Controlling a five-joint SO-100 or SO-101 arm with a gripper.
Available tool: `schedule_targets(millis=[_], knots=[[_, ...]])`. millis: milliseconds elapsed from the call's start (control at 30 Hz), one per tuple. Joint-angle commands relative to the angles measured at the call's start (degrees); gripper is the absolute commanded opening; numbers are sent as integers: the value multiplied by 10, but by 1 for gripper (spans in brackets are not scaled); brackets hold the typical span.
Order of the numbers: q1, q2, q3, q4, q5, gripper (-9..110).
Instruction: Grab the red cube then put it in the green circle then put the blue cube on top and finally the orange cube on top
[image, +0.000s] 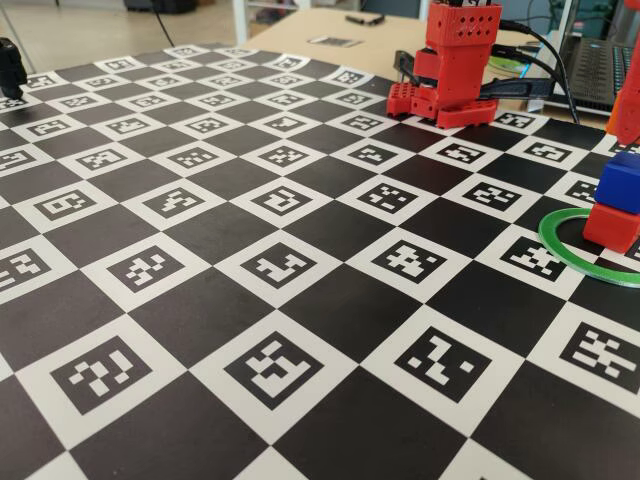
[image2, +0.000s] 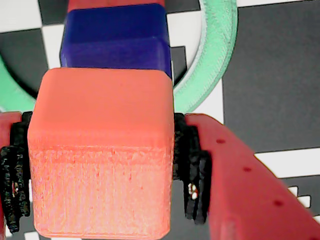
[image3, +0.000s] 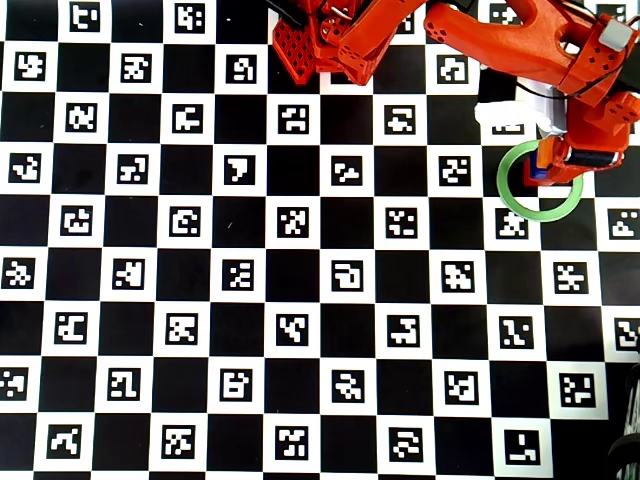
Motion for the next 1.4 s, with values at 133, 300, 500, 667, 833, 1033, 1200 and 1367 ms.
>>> schedule_targets(millis=[133,300,500,667,833,1033,1200,1367], knots=[[-10,32,-39,-15,4,11],[-16,25,-39,-21,4,11],[-17,20,-27,-26,2,11],[-17,14,-20,-37,0,11],[-17,7,-17,-40,-3,11],[-16,2,-5,-42,-9,11],[-13,2,-2,-42,-11,11],[-12,2,13,-42,-16,10]])
